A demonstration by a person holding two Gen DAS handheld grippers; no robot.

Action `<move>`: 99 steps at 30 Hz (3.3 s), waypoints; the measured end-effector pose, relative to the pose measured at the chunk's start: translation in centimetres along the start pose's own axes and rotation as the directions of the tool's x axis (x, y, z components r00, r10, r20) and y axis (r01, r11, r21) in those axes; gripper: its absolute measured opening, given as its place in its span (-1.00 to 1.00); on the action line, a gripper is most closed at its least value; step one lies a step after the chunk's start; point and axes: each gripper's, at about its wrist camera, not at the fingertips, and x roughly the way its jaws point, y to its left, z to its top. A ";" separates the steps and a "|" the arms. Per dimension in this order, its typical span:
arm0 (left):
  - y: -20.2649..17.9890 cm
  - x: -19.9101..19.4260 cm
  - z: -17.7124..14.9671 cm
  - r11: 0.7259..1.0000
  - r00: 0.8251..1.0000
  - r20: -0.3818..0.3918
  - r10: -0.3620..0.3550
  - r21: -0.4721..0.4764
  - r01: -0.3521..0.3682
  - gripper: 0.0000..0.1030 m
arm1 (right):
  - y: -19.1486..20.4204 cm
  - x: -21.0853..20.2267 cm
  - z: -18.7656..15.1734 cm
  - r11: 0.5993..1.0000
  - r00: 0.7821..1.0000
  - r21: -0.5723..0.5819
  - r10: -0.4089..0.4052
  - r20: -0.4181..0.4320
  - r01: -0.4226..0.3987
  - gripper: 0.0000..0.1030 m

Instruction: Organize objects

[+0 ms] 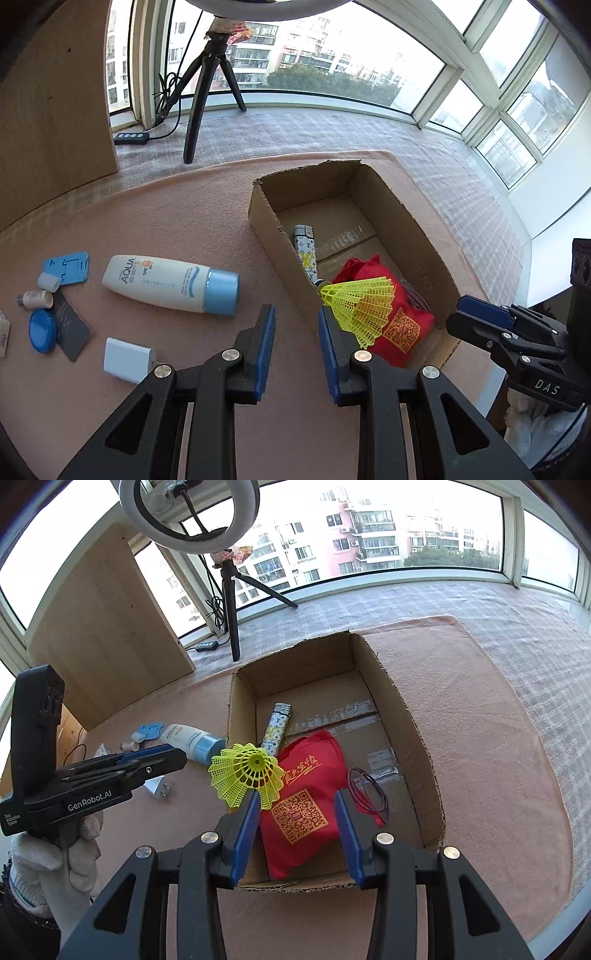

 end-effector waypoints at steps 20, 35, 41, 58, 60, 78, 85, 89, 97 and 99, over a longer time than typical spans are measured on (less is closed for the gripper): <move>18.9 -6.7 -2.4 0.962 0.984 -0.019 0.179 -0.205 -0.179 -0.50 | 11.9 2.6 -3.2 0.990 0.993 -0.101 0.091 -0.080 -0.099 -0.26; 26.9 0.1 3.6 0.931 0.972 -0.108 0.207 -0.283 -0.230 -0.50 | 9.4 4.1 -5.3 1.000 0.991 -0.011 0.027 -0.133 -0.028 -0.26; 27.6 2.5 3.9 0.934 0.968 -0.154 0.196 -0.270 -0.232 -0.50 | 7.8 4.3 -5.3 0.999 0.991 0.038 0.014 -0.134 -0.009 -0.26; 25.4 2.8 0.7 0.951 0.960 -0.150 0.237 -0.165 -0.260 -0.48 | 10.4 4.9 -4.4 0.998 0.989 0.000 0.057 -0.135 -0.058 -0.26; 25.3 2.5 0.0 0.951 0.964 -0.142 0.225 -0.184 -0.249 -0.48 | 10.5 5.0 -4.5 0.998 0.989 -0.004 0.058 -0.138 -0.059 -0.26; 19.5 -0.2 -9.7 0.979 0.993 -0.084 0.079 -0.180 -0.093 -0.49 | 13.8 5.8 -5.5 0.990 0.979 -0.074 0.110 -0.174 -0.124 -0.26; 16.4 -0.2 -11.9 0.988 0.997 -0.077 -0.010 -0.156 -0.003 -0.49 | 14.7 6.1 -6.0 0.986 0.974 -0.090 0.121 -0.189 -0.140 -0.26; 15.9 -0.8 -12.5 0.985 0.996 -0.084 -0.025 -0.172 0.010 -0.48 | 15.0 6.6 -6.3 0.984 0.970 -0.100 0.123 -0.209 -0.147 -0.26; 16.6 -4.6 -15.5 0.986 0.997 -0.055 0.051 -0.157 -0.059 -0.37 | 17.3 8.3 -7.2 0.966 0.959 -0.199 0.113 -0.259 -0.167 -0.16; 17.2 -4.9 -16.3 0.984 0.997 -0.072 0.036 -0.174 -0.048 -0.37 | 18.0 8.9 -7.3 0.964 0.958 -0.212 0.101 -0.268 -0.161 -0.14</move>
